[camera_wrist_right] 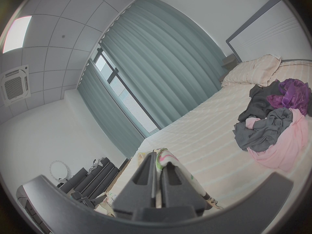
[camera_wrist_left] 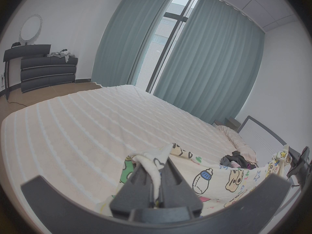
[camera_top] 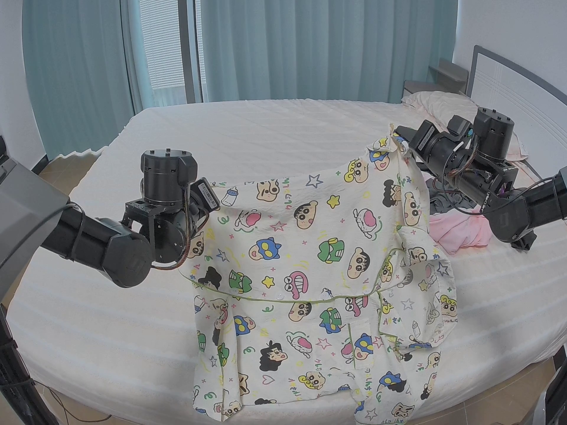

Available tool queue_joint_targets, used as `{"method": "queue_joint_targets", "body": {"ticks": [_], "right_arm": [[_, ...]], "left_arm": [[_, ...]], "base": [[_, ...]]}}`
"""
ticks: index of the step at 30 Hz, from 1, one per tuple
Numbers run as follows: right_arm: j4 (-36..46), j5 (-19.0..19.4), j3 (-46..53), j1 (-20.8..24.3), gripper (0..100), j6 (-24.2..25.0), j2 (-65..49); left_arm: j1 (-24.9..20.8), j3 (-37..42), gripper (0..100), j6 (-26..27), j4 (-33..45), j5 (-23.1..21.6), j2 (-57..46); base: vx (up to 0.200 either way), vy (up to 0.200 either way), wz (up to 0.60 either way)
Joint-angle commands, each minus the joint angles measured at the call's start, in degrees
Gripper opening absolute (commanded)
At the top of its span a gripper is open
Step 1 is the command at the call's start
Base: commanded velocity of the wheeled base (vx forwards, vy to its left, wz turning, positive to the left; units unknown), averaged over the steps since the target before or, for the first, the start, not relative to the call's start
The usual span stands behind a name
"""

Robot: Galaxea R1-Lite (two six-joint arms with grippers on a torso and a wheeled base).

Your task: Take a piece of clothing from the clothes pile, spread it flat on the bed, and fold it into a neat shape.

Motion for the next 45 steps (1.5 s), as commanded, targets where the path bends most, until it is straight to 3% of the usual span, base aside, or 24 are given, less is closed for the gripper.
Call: {"method": "queue_joint_targets", "body": {"ticks": [1, 6, 12, 31, 45], "right_arm": [[-0.2, 0.0, 0.4, -0.2, 0, 0.0, 1.0], [-0.1, 0.0, 0.4, -0.7, 0, 0.0, 1.7], [-0.3, 0.0, 0.4, -1.0, 0, 0.1, 2.5], [-0.4, -1.2, -0.4, -2.0, 0, -0.2, 5.3], [-0.3, -1.3, -2.1, -5.3, 0, -0.3, 10.5]], "left_arm": [[-0.1, 0.4, 0, 0.0, -0.1, -0.2, 0.1], [-0.1, 0.4, 0, -0.1, 0.0, -0.3, 0.0], [0.6, 1.1, 0, 0.2, 0.5, -0.3, -0.1], [2.6, -0.3, 0, 0.6, 0.6, -2.8, 2.5], [2.3, -7.9, 0, 0.4, 0.5, -3.6, 12.3]], "base": [[0.000, 0.000, 0.00], [0.000, 0.000, 0.00], [0.000, 0.200, 0.00], [0.000, 0.000, 0.00], [0.000, 0.000, 0.00]]}}
